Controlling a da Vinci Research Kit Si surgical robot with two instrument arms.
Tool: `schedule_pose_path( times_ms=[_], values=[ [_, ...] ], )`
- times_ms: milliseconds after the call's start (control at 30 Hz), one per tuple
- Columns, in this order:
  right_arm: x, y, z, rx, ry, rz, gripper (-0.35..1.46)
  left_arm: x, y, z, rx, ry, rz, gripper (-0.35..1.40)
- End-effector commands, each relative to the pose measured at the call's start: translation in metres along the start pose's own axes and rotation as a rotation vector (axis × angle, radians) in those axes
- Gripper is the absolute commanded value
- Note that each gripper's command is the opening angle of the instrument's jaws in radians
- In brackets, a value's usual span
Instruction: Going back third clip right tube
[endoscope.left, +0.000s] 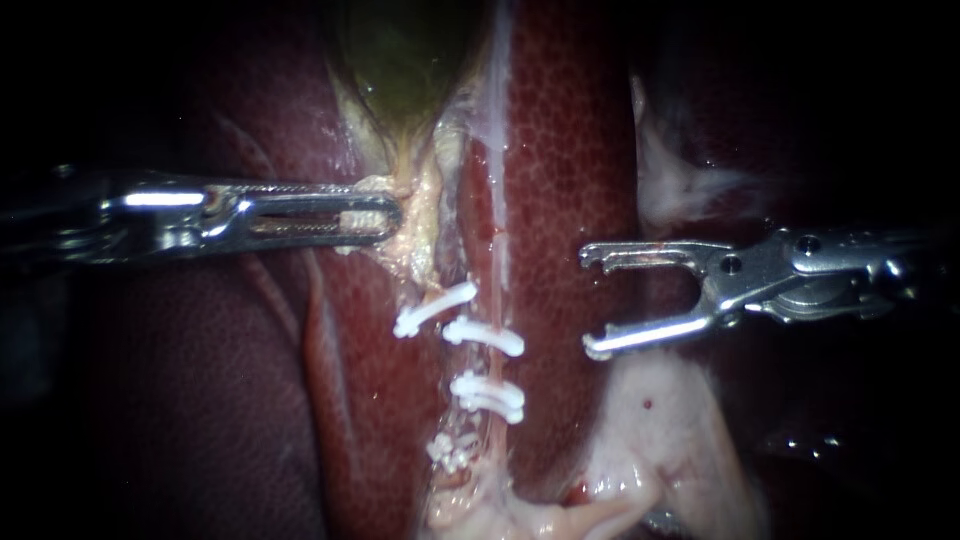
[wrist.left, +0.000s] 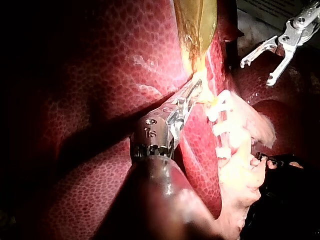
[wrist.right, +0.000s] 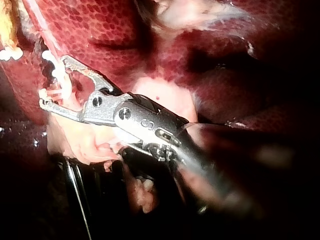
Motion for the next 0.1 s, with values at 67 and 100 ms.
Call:
schedule_pose_path(
  times_ms=[67, 100],
  values=[
    [0.0000, 0.0000, 0.0000, 0.002, 0.000, 0.000, 0.60, 0.0000, 0.0000, 0.0000, 0.000, 0.000, 0.000, -0.35],
    [0.0000, 0.0000, 0.0000, 0.002, 0.000, 0.000, 0.60, 0.0000, 0.0000, 0.0000, 0.000, 0.000, 0.000, -0.35]
  ],
)
